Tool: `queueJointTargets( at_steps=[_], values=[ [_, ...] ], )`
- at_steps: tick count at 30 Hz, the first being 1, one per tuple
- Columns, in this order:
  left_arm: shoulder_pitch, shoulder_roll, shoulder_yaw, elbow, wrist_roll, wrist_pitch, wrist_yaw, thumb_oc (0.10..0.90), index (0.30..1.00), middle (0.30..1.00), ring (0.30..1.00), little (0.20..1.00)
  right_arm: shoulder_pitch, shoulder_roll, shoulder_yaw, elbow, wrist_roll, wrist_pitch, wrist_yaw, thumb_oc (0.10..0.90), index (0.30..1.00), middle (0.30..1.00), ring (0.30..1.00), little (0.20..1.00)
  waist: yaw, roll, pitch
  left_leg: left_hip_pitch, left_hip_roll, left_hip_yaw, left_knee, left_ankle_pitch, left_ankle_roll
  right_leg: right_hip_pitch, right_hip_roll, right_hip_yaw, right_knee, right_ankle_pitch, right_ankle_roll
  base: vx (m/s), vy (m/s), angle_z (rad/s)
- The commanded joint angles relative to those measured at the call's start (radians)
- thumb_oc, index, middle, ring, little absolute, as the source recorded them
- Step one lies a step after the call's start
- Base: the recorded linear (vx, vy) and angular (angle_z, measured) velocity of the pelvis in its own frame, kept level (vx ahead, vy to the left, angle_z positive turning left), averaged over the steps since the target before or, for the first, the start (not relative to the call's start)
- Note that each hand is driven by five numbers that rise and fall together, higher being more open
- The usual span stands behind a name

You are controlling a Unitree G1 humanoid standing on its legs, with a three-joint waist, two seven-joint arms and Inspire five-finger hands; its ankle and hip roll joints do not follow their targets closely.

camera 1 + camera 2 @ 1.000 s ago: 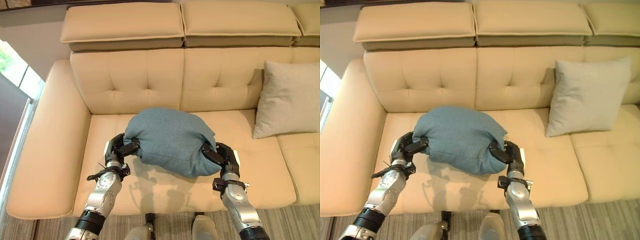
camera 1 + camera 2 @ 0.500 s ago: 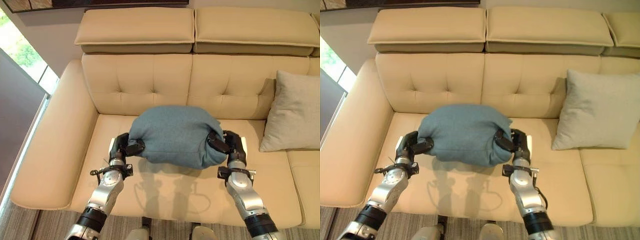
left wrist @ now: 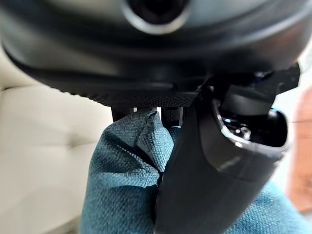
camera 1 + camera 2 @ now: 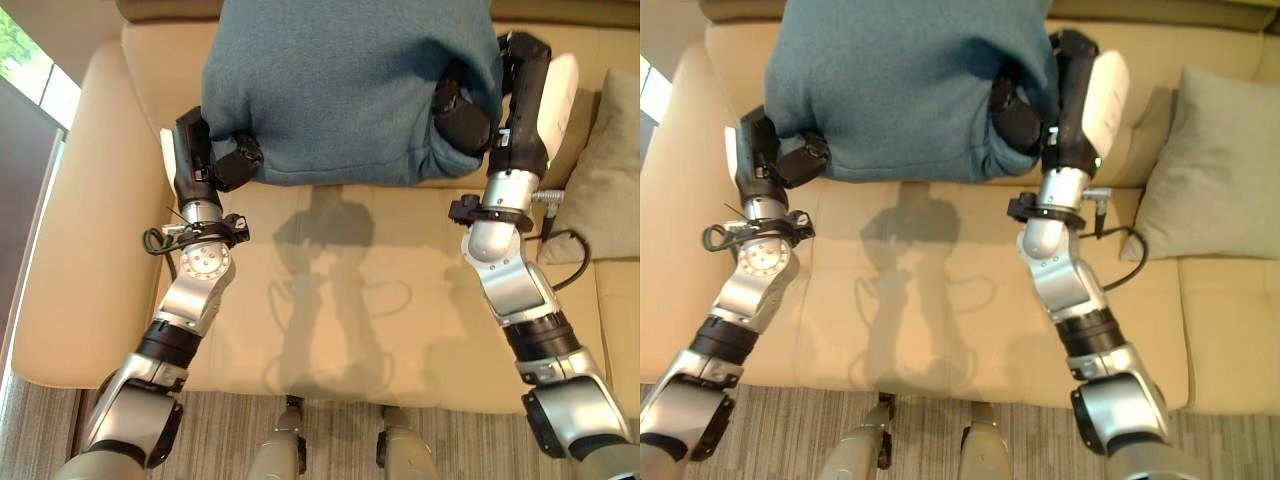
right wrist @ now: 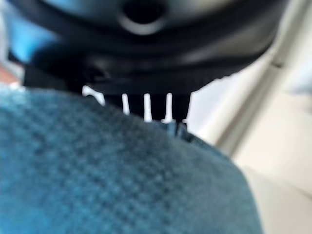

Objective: Pick up all the scattered cushions and arrange them neatly on the sofa.

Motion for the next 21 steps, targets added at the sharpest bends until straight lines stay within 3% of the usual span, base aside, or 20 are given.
queueJointTargets(
  at_steps=[1,2,4,6,10,15,18,21],
  values=[
    [-0.267,-0.014,-0.057,0.339,-0.098,-0.039,-0.074,0.8,0.9,0.9,0.9,0.9,-0.268,-0.086,0.11,0.234,-0.048,0.023,-0.081,0.8,0.9,0.9,0.9,0.9,0.002,0.04,-0.04,-0.098,-0.015,-0.01,-0.006,-0.041,-0.005,-0.094,-0.033,0.006,0.141,-0.133,0.031,-0.12,0.003,0.04],
    [-0.267,-0.014,-0.057,0.339,-0.098,-0.039,-0.074,0.8,0.9,0.9,0.9,0.9,-0.268,-0.086,0.11,0.234,-0.048,0.023,-0.081,0.8,0.9,0.9,0.9,0.9,0.002,0.04,-0.04,-0.098,-0.015,-0.01,-0.006,-0.041,-0.005,-0.094,-0.033,0.006,0.141,-0.133,0.031,-0.12,-0.005,0.01],
    [-0.355,-0.033,-0.074,0.611,-0.114,0.049,-0.15,0.8,0.9,0.9,0.9,0.9,-0.33,-0.04,0.193,0.445,0.033,0.048,-0.025,0.8,0.9,0.9,0.9,0.9,-0.007,0.055,-0.024,-0.141,-0.016,-0.009,-0.006,-0.029,-0.014,-0.118,-0.033,-0.004,0.123,-0.114,0.033,-0.08,-0.009,0.0],
    [-0.385,-0.062,-0.112,0.722,-0.01,0.108,-0.152,0.8,0.9,0.9,0.9,0.9,-0.377,0.033,0.193,0.63,0.165,0.073,-0.004,0.8,0.9,0.9,0.9,0.9,-0.009,0.06,-0.016,-0.169,-0.015,-0.007,-0.006,-0.021,-0.024,-0.139,-0.03,-0.009,0.086,-0.088,0.037,-0.03,0.002,0.0],
    [-0.392,-0.073,-0.101,0.751,0.0,0.127,-0.149,0.8,0.9,0.9,0.9,0.9,-0.371,0.052,0.166,0.681,0.223,0.081,0.001,0.8,0.9,0.9,0.9,0.9,-0.008,0.06,-0.018,-0.168,-0.016,-0.004,-0.006,-0.021,-0.027,-0.136,-0.026,-0.005,0.067,-0.083,0.036,0.02,-0.007,0.0],
    [-0.362,-0.01,-0.089,0.732,0.063,0.148,-0.142,0.8,0.9,0.9,0.9,0.9,-0.32,0.025,0.136,0.706,0.294,0.057,0.023,0.8,0.9,0.9,0.9,0.9,0.0,0.064,-0.022,-0.135,-0.014,-0.009,-0.006,-0.03,-0.028,-0.108,-0.024,-0.001,0.059,-0.089,0.032,0.03,-0.017,0.0],
    [-0.338,0.023,-0.07,0.719,0.109,0.169,-0.117,0.8,0.9,0.9,0.9,0.9,-0.258,0.015,0.091,0.653,0.352,0.029,0.036,0.8,0.9,0.9,0.9,0.9,0.002,0.065,-0.024,-0.112,-0.013,-0.008,-0.006,-0.041,-0.025,-0.087,-0.025,-0.001,0.058,-0.096,0.03,0.04,-0.015,-0.2],
    [-0.317,0.059,-0.001,0.666,0.047,0.148,-0.092,0.8,0.9,0.9,0.9,0.9,-0.16,0.011,0.004,0.534,0.434,-0.021,0.039,0.8,0.9,0.9,0.9,0.9,0.003,0.064,-0.021,-0.087,-0.011,-0.009,-0.006,-0.052,-0.023,-0.063,-0.025,-0.004,0.055,-0.106,0.028,0.03,-0.029,0.18]
  ],
)
